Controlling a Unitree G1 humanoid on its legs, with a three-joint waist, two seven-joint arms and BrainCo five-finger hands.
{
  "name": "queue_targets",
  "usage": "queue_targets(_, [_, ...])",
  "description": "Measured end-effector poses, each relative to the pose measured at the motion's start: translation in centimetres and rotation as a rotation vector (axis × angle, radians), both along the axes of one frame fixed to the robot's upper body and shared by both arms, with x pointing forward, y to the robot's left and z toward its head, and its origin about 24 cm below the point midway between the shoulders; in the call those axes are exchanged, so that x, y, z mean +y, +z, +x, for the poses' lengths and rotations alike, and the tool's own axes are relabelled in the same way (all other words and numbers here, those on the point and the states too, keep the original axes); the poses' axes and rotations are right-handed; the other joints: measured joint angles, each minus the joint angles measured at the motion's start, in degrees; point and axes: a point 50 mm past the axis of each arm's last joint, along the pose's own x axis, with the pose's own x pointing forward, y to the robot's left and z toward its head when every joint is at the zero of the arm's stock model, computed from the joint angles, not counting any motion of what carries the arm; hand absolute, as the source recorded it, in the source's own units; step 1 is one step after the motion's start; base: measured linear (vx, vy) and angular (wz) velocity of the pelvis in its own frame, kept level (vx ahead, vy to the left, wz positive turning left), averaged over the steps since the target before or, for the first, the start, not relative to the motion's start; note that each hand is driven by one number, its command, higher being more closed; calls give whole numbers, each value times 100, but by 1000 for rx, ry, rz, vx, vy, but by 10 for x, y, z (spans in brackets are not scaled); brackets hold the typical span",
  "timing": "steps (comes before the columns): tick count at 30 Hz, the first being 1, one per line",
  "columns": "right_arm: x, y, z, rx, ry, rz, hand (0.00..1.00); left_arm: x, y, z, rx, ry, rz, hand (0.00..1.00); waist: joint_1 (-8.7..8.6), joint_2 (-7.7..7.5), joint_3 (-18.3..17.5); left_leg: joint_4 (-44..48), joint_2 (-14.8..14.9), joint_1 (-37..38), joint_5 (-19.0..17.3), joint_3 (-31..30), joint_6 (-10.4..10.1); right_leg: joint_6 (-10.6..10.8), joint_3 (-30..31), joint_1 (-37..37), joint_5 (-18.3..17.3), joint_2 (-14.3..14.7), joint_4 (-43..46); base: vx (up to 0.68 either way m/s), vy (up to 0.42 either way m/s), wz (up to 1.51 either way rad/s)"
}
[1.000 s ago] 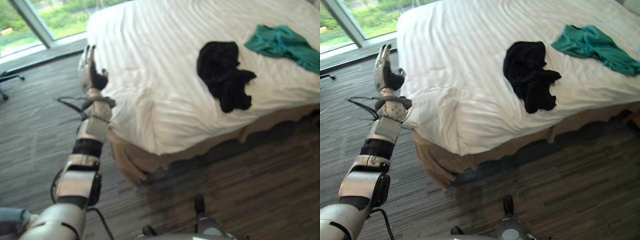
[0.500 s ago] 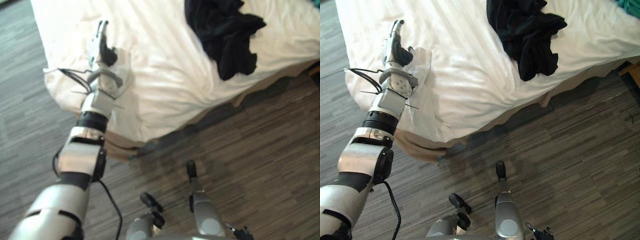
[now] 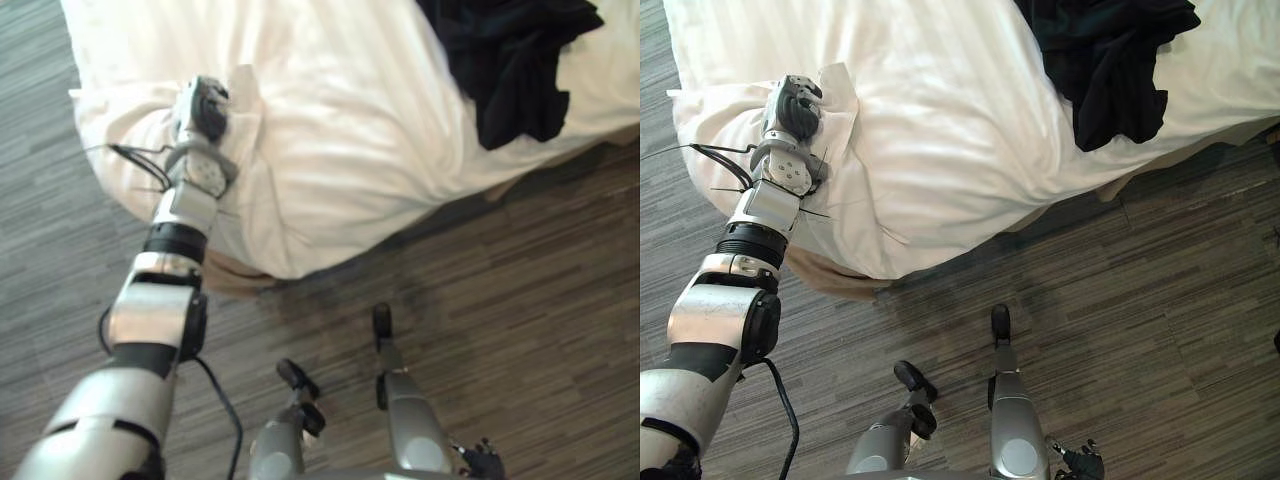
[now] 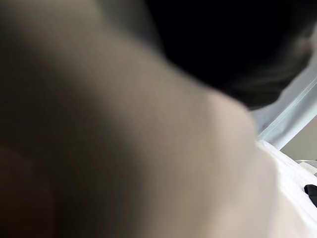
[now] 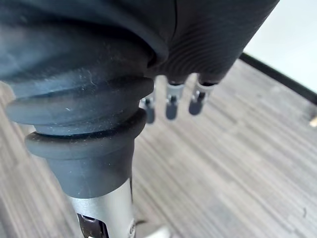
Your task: Tidy the bed and pick cloth on bed and put in laundry
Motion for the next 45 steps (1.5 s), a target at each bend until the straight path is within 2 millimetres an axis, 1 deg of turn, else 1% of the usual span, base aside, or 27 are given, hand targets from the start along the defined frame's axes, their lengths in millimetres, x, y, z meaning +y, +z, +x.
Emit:
queue_targets(4, [1, 0, 2, 4, 14, 3, 0, 3, -20, -1, 89, -40, 1, 100, 3, -1, -2, 5, 13, 190, 0, -27, 0, 1, -29, 204, -1, 0, 7, 4, -8, 3])
queue_targets(9, [1, -1, 2, 11, 32, 16, 0, 12, -61, -9, 201, -57, 0, 100, 7, 3, -18, 48, 33, 515, -1, -119, 1, 5, -169, 603, -5, -15, 3, -11, -19, 9])
queue_targets(10, [0, -1, 1, 15, 26, 13, 0, 17, -73, -13, 226, -51, -11, 100, 12, 4, -34, 83, 44, 561, -3, -158, 3, 6, -185, 683, -8, -22, 1, -37, -33, 15])
queue_targets(13, [-1, -1, -2, 29, 19, 13, 0, 42, -115, -34, 329, -5, -30, 100, 19, 35, -144, 124, 71, 828, -5, -196, -2, -27, -326, 991, -30, -13, -6, -47, -34, 8])
queue_targets(15, [-3, -3, -10, 56, 9, 14, 0, 66, -160, -62, 437, 67, -106, 100, 65, 62, -392, 129, 70, 1008, -10, -245, -7, -119, -440, 1217, -143, -25, -23, -53, -30, 12])
queue_targets(17, [-4, -4, -14, 69, 20, 15, 0, 82, -190, -86, 514, 121, -158, 100, 138, 105, -483, 132, 100, 1127, -10, -327, -8, -131, -537, 1388, -193, -17, -26, -57, -39, 23])
queue_targets(18, [-6, -4, -18, 76, 7, 14, 0, 92, -213, -108, 566, 172, -212, 0, 181, 144, -567, 131, 127, 1184, -12, -386, -11, -128, -646, 1506, -256, -15, -27, -88, -51, 39])
queue_targets(19, [-8, -4, -23, 88, -6, 12, 0, 102, -233, -129, 606, 229, -272, 0, 218, 170, -690, 99, 137, 1214, -22, -483, -32, -146, -745, 1591, -328, -11, -37, -90, -55, 40])
queue_targets(22, [-7, -6, -35, 124, -6, 12, 0, 113, -266, -171, 630, 348, -432, 0, 397, 157, -963, 73, 155, 1344, -26, -616, -47, -120, -899, 1828, -381, -11, -71, -41, -27, 26])
queue_targets(24, [-8, -6, -38, 130, -18, 11, 0, 112, -279, -187, 624, 430, -507, 0, 394, 143, -1133, 7, 152, 1427, -31, -690, -44, -103, -984, 1986, -429, -21, -73, -15, 5, 20])
queue_targets(25, [-9, -6, -40, 133, -26, 7, 0, 114, -288, -200, 630, 500, -558, 0, 381, 131, -1222, -26, 150, 1506, -35, -692, -37, -94, -1000, 2051, -454, -18, -73, 8, 9, 7])
queue_targets(29, [-9, -6, -47, 140, -90, 13, 0, 109, -317, -242, 679, 659, -687, 0, 418, 131, -1325, -46, 150, 1565, -9, -837, -22, -47, -1166, 2186, -507, -25, -72, 58, -2, 19])
queue_targets(30, [-11, -6, -49, 138, -122, 16, 0, 101, -331, -264, 721, 721, -733, 0, 493, 131, -1369, -61, 159, 1637, -4, -851, -25, -52, -1208, 2231, -505, -19, -71, 94, -4, 16])
queue_targets(31, [-12, -5, -48, 128, -144, 16, 100, 93, -341, -283, 736, 764, -776, 0, 538, 129, -1388, -63, 161, 1682, -9, -873, -38, -46, -1230, 2289, -516, -17, -71, 117, 2, 18])
queue_targets(32, [-16, -1, -38, 81, -177, -1, 100, 78, -354, -310, 752, 819, -851, 0, 638, 119, -1412, -91, 149, 1757, -17, -911, -49, -26, -1267, 2376, -537, -19, -71, 88, 8, 12])
queue_targets(33, [-17, 0, -37, 76, -179, -4, 100, 76, -355, -313, 752, 825, -859, 0, 638, 115, -1419, -95, 146, 1761, -18, -914, -49, -24, -1268, 2381, -539, -20, -71, 46, 9, 17])
queue_targets(34, [-23, 7, -18, -2, -177, -29, 100, 65, -361, -329, 758, 856, -904, 0, 680, 81, -1440, -103, 133, 1765, -19, -969, -50, -15, -1315, 2417, -547, -33, -71, 9, 5, 17])
queue_targets(36, [-31, 27, 22, -159, -116, -85, 100, 54, -366, -345, 769, 866, -951, 0, 672, 8, -1482, -102, 128, 1766, -18, -1033, -49, -14, -1401, 2461, -548, -57, -72, -15, -5, 18])
queue_targets(37, [-32, 36, 38, -218, -88, -104, 100, 50, -368, -347, 776, 861, -958, 0, 672, -12, -1498, -101, 125, 1766, -17, -1066, -48, -13, -1412, 2470, -548, -65, -72, -47, -15, 14])
queue_targets(38, [-36, 59, 70, -355, -24, -155, 100, 41, -370, -347, 789, 826, -967, 0, 675, -63, -1527, -96, 103, 1767, -14, -1158, -42, -11, -1448, 2503, -549, -85, -74, -57, -15, 13])
queue_targets(39, [-37, 69, 84, -413, 0, -174, 100, 38, -370, -346, 797, 809, -964, 0, 675, -81, -1536, -94, 81, 1767, -14, -1188, -40, -6, -1465, 2519, -552, -95, -76, -76, -5, 20])
queue_targets(40, [-39, 88, 106, -512, 41, -212, 100, 28, -372, -342, 816, 762, -960, 0, 669, -115, -1558, -96, 32, 1756, -14, -1274, -36, 7, -1520, 2539, -561, -105, -86, -69, -6, 21])
queue_targets(41, [-41, 97, 115, -557, 58, -230, 100, 24, -373, -340, 829, 738, -955, 0, 662, -130, -1568, -97, 20, 1738, -14, -1326, -35, 13, -1562, 2534, -566, -105, -99, -97, -21, 32])
queue_targets(42, [-43, 113, 131, -637, 77, -262, 100, 16, -373, -334, 845, 691, -946, 0, 657, -173, -1567, -100, -4, 1694, -15, -1427, -34, 76, -1615, 2525, -618, -128, -104, -97, -33, 33])
queue_targets(43, [-44, 128, 147, -699, 107, -281, 100, 13, -373, -331, 851, 661, -939, 0, 660, -223, -1582, -101, -24, 1609, -23, -1512, -42, 50, -1685, 2484, -636, -153, -104, -101, -31, 29])
queue_targets(44, [-43, 135, 155, -727, 127, -289, 100, 12, -373, -330, 852, 651, -935, 0, 660, -248, -1603, -101, -41, 1547, -23, -1571, -42, 47, -1707, 2434, -633, -167, -104, -53, -20, 25])
queue_targets(45, [-40, 152, 172, -796, 183, -313, 100, 11, -373, -328, 856, 636, -931, 0, 658, -293, -1595, -100, -82, 1432, -11, -1749, -28, 51, -1754, 2405, -609, -190, -102, -19, -13, 19])
